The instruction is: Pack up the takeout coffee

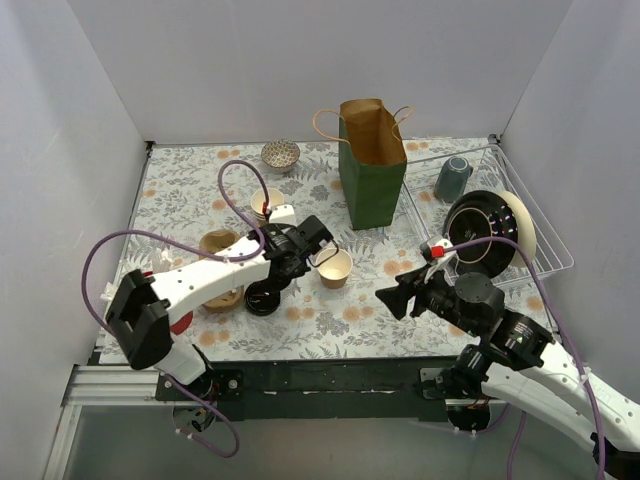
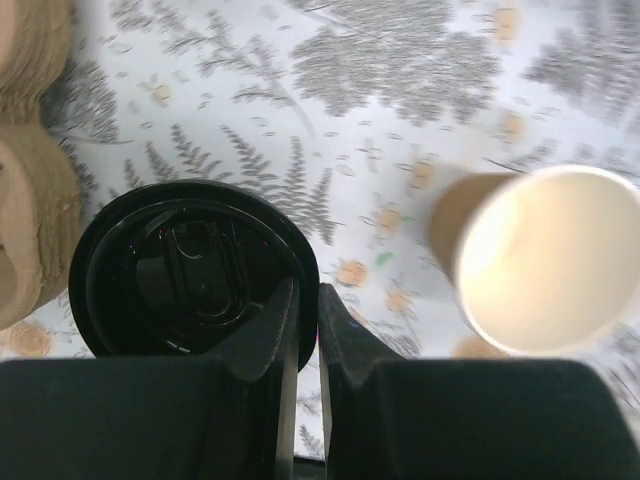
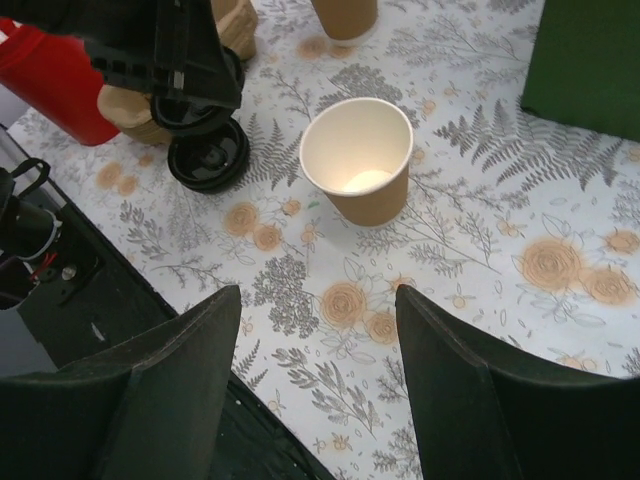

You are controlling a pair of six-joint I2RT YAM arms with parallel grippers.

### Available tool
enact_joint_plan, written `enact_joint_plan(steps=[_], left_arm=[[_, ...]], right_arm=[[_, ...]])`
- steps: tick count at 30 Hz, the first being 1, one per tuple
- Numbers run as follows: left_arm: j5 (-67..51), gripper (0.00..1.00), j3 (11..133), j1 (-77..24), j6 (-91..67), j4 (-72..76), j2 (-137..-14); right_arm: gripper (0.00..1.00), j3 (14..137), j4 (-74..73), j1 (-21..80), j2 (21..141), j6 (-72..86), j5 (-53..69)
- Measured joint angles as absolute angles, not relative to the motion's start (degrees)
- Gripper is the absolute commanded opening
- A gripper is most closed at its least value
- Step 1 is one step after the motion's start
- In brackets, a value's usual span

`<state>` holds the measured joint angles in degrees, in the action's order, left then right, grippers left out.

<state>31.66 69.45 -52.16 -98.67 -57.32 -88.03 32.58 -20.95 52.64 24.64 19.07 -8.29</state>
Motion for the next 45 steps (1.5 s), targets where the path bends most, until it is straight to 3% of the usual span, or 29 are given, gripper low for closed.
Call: enact_joint_plan(steps=[8, 15, 25, 35, 41, 45], left_arm=[[17.9, 0.0, 71.1, -52.0, -89.1, -47.0, -72.7], [1.0, 0.0, 72.4, -51.8, -83.6, -39.7, -67.9], [-22.1, 0.0, 65.2, -51.9, -70.2, -34.0, -63.0], [-33.9, 0.0, 62.7, -51.9, -62.2, -29.9, -60.5], [-36.8, 0.0, 63.5, -51.9, -59.8, -30.0, -65.9], [-37.1, 0.0, 63.6, -51.8, -59.3, -29.9, -67.2]], right_arm=[[0.72, 24.0, -3.3, 52.7, 23.5, 11.5, 1.1], [0.7, 24.1, 12.2, 52.7, 34.2, -9.6, 11.1], [0.75, 28.2, 15.5, 53.1, 37.6, -40.6, 21.1], [0.75, 34.9, 7.1, 53.3, 41.3, -51.1, 32.0], [0.64, 35.4, 2.6, 53.4, 42.6, -53.1, 35.6], [0.47, 34.8, 0.3, 53.6, 42.8, -54.0, 36.0]])
